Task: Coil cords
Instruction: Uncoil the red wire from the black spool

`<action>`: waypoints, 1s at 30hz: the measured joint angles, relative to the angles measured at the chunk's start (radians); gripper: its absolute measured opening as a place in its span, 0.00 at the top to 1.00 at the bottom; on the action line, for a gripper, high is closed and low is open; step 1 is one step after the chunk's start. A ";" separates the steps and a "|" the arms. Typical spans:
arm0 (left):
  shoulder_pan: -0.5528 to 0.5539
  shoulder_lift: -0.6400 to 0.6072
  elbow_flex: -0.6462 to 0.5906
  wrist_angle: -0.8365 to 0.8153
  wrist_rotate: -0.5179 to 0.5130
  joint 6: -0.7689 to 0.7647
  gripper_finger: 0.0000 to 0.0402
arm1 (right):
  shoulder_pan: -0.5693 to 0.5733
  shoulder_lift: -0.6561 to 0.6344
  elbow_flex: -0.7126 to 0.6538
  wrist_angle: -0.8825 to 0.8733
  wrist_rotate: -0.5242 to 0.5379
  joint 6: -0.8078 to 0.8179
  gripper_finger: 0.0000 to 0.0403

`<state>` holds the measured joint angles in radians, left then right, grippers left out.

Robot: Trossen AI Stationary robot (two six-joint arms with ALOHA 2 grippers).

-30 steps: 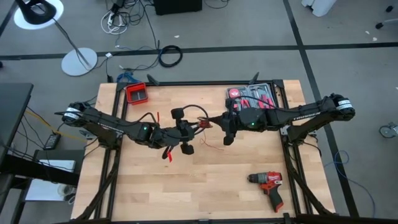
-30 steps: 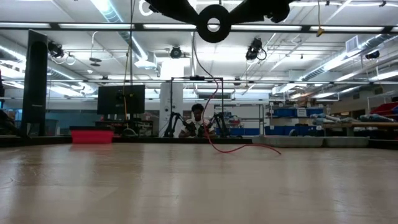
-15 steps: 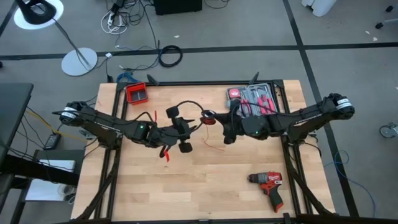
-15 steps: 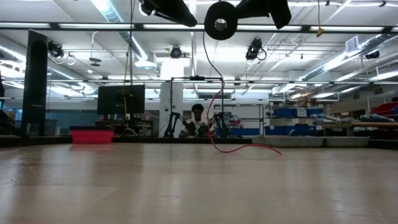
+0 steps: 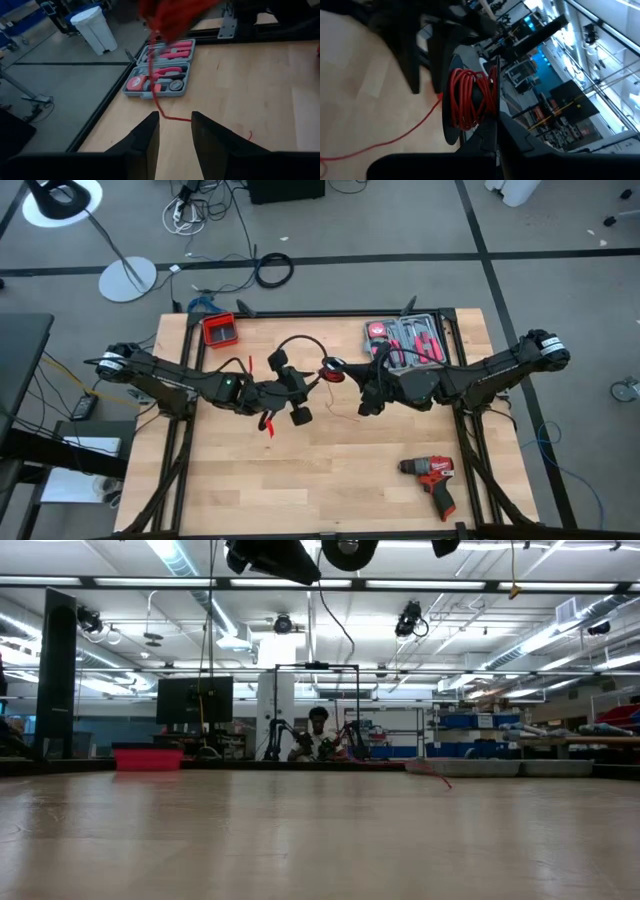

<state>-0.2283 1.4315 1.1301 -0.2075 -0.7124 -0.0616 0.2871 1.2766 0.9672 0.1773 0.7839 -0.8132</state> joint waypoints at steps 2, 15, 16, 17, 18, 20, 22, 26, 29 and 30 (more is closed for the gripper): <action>0.000 0.000 0.000 0.004 0.000 -0.003 0.71 | 0.003 0.000 0.000 0.022 0.002 0.001 1.00; 0.000 0.001 -0.001 0.032 -0.036 -0.046 0.71 | 0.025 0.000 0.000 0.022 -0.041 0.111 1.00; 0.000 0.001 -0.001 0.042 -0.037 -0.046 0.71 | 0.025 0.000 0.000 0.022 -0.049 0.126 1.00; 0.000 0.001 -0.001 0.048 -0.038 -0.046 0.71 | 0.025 0.000 0.000 0.023 -0.053 0.134 1.00; 0.001 0.001 -0.001 0.054 -0.041 -0.044 0.71 | 0.024 0.000 0.000 0.022 -0.052 0.139 1.00; 0.001 0.001 -0.001 0.052 -0.054 -0.044 0.73 | 0.024 0.000 0.000 0.022 -0.036 0.138 1.00; 0.001 0.001 -0.001 0.046 -0.058 -0.044 0.79 | 0.025 0.000 0.000 0.022 -0.020 0.124 1.00; 0.001 0.001 -0.001 0.009 -0.057 -0.043 0.96 | 0.027 0.000 0.000 0.007 -0.018 0.130 1.00; 0.001 0.001 -0.001 -0.007 -0.056 -0.047 0.99 | 0.027 0.000 0.000 -0.025 -0.017 0.160 1.00; 0.001 0.001 -0.001 -0.006 -0.056 -0.047 0.99 | 0.027 0.000 0.000 -0.031 -0.018 0.166 1.00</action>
<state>-0.2272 1.4322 1.1290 -0.2138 -0.7689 -0.1082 0.3145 1.2762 0.9668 0.1462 0.7662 -0.6471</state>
